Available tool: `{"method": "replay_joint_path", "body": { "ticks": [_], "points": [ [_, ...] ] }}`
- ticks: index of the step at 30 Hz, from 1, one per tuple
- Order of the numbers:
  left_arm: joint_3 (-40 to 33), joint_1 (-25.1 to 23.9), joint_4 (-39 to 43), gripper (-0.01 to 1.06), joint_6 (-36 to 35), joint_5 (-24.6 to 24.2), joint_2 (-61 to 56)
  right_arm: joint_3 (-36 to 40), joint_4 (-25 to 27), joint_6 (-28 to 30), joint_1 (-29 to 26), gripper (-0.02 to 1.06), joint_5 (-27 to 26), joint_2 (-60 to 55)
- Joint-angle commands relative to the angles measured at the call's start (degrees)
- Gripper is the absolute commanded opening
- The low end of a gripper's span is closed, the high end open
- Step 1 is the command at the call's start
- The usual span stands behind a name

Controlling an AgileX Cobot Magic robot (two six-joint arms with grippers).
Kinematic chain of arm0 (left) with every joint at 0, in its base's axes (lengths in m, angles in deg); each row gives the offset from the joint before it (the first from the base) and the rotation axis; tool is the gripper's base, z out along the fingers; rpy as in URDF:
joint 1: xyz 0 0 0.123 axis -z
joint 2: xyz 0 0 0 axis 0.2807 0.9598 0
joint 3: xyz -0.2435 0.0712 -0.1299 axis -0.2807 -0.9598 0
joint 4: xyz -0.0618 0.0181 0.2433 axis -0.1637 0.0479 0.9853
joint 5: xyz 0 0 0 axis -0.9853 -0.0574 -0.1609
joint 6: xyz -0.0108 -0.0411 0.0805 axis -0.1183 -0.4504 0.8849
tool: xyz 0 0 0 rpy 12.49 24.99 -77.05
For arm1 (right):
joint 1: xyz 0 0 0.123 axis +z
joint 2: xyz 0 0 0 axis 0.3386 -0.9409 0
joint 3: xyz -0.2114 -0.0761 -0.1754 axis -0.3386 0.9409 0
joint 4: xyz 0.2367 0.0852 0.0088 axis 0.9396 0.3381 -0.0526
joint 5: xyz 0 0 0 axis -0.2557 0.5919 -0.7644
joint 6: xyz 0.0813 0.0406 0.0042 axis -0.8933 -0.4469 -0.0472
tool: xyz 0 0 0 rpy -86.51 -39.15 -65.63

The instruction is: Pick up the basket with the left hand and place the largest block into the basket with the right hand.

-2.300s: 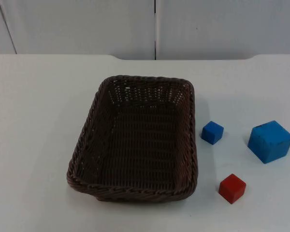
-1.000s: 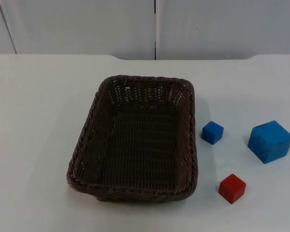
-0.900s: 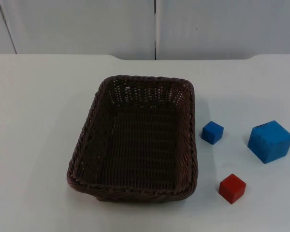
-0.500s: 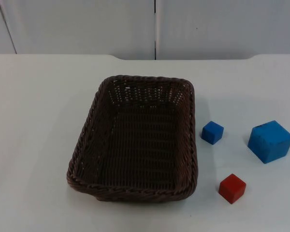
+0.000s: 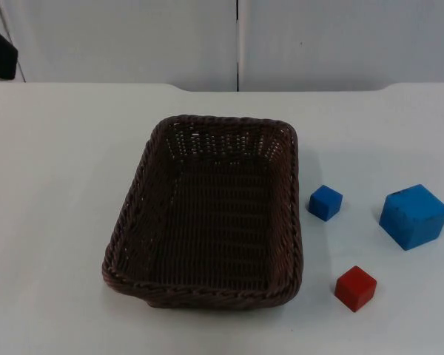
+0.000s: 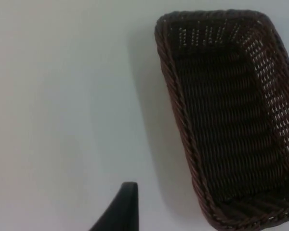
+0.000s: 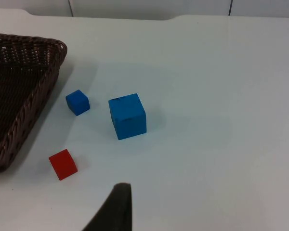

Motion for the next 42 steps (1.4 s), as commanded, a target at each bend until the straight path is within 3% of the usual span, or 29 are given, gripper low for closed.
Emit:
{"method": "replay_joint_path", "body": {
  "ticks": [1,20,31,42],
  "points": [
    [1.8,0.1,-1.3,1.05,0.6,0.6,2.5,0.1,0.1,-0.1,-0.2,1.05,-0.2,0.2],
    [9.2,0.2,-1.5,1.05,0.7,0.4,17.3,0.1,-0.1,-0.2,-0.2,1.05,-0.2,0.2],
    [14.7,8.9,-0.4,1.05,0.5,1.0,30.6,0.1,-0.2,-0.5,-0.2,1.05,-0.2,0.2],
    [19.8,9.9,-0.5,1.05,-1.2,1.2,41.4,0.1,-0.2,-0.5,-0.2,1.05,-0.2,0.2]
  ]
}}
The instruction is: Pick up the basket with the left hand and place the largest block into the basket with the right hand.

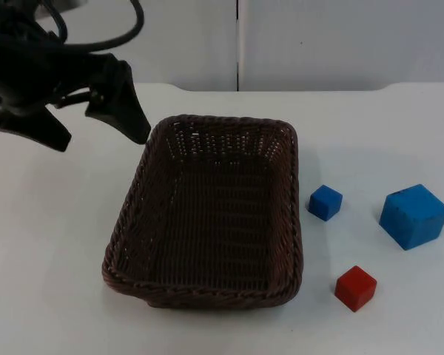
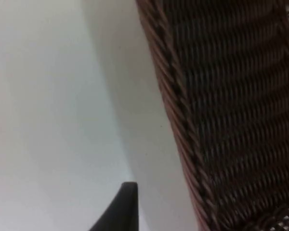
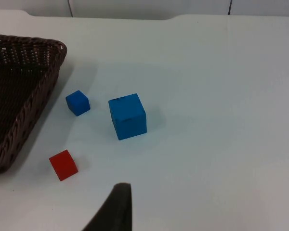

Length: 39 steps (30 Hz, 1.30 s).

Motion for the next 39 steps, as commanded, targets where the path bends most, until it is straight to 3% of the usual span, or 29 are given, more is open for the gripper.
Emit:
{"method": "replay_joint_path", "body": {
  "ticks": [1,18,33,36,39],
  "points": [
    [1.9,0.2,-0.3,1.05,-0.9,0.5,3.0,0.1,-0.2,0.0,-0.2,1.05,-0.2,0.2],
    [8.2,1.8,0.2,1.05,-2.1,1.7,15.1,0.1,-1.7,-2.1,-0.2,1.05,-0.2,0.2],
    [11.8,4.8,2.7,1.05,-4.7,7.5,22.5,0.1,-1.7,-2.1,-0.2,1.05,-0.2,0.2],
    [11.8,4.8,2.6,1.02,-4.7,7.9,22.9,0.1,-1.7,-2.1,-0.2,1.05,-0.2,0.2],
    [11.5,4.8,2.6,0.91,-4.7,8.6,23.1,0.1,-1.7,-2.1,-0.2,1.05,-0.2,0.2]
  ]
}}
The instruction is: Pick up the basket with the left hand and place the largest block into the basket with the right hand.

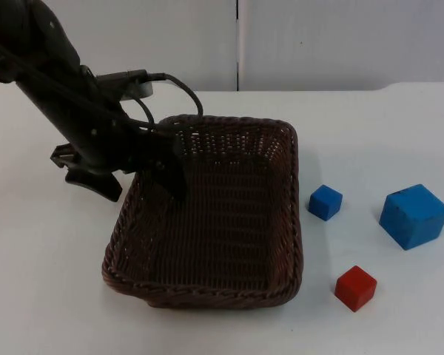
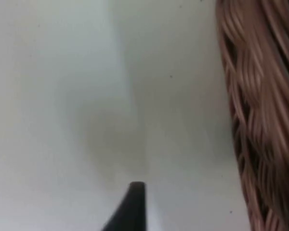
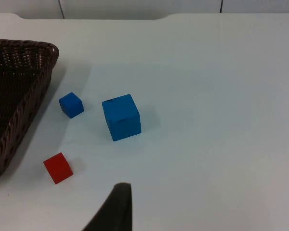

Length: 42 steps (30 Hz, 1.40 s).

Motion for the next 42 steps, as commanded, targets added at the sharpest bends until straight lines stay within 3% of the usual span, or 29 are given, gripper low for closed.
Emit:
{"method": "replay_joint_path", "body": {
  "ticks": [1,2,3,7,9,13,14,18,21,28,42],
  "points": [
    [0.2,0.3,-0.4,0.86,-0.5,0.7,0.0,0.1,-0.3,-0.2,-0.2,1.05,-0.2,0.2],
    [0.2,0.3,-0.4,0.78,-0.5,0.7,0.0,0.1,-0.3,-0.2,-0.2,1.05,-0.2,0.2],
    [0.2,0.3,-0.4,0.78,-0.5,0.7,0.0,0.1,-0.3,-0.2,-0.2,1.05,-0.2,0.2],
    [0.2,0.3,-0.4,0.59,-0.5,0.6,0.0,0.1,-0.3,-0.2,-0.2,1.05,-0.2,0.2],
    [0.2,0.3,-0.4,0.55,-0.5,0.6,0.0,0.1,-0.3,-0.2,-0.2,1.05,-0.2,0.2],
    [0.2,0.3,-0.4,0.34,-0.5,0.6,0.0,0.1,-0.3,-0.2,-0.2,1.05,-0.2,0.2],
    [0.2,0.3,-0.4,0.34,-0.5,0.6,0.0,0.1,-0.3,-0.2,-0.2,1.05,-0.2,0.2],
    [0.2,0.3,-0.6,0.09,-0.5,0.6,0.0,0.1,-0.5,-0.2,-0.2,1.05,-0.2,0.2],
    [0.2,0.3,-0.9,0.0,-0.5,0.6,0.0,0.1,-0.5,-0.2,-0.2,1.05,-0.2,0.2],
    [0.2,0.3,-1.0,0.0,-4.5,-0.8,-0.5,0.1,-0.5,-0.2,-0.2,1.05,-0.2,0.2],
    [0.2,-2.9,-2.5,0.0,-5.0,-12.9,-13.6,0.1,-0.5,-0.2,-0.2,1.05,-0.2,0.2]
  ]
}}
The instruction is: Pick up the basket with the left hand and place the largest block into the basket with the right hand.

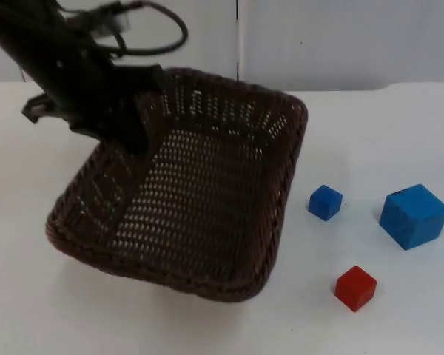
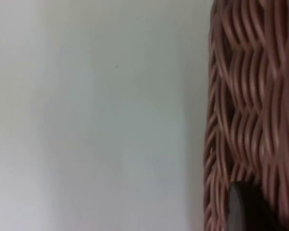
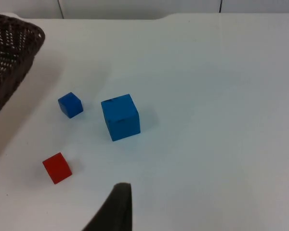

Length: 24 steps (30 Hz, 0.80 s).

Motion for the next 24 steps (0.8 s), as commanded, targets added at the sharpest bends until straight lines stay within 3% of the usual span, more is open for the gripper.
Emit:
{"method": "replay_joint_path", "body": {
  "ticks": [1,3,11,24],
  "points": [
    [0.2,-1.4,-2.0,0.0,-1.1,-2.8,-2.6,0.1,-0.4,-0.2,-0.2,1.05,-0.2,0.2],
    [0.0,-2.9,-3.1,0.0,-2.3,-4.9,-4.2,0.1,-0.4,-0.2,-0.2,1.05,-0.2,0.2],
    [-7.2,-6.1,-5.7,0.0,-2.6,-4.2,-10.7,0.1,-0.4,-0.2,-0.2,1.05,-0.2,0.2],
    [-22.0,-6.8,-9.9,0.0,-3.3,-2.6,-21.4,0.1,-0.2,-0.1,-0.2,1.05,-0.2,0.2]
  ]
}}
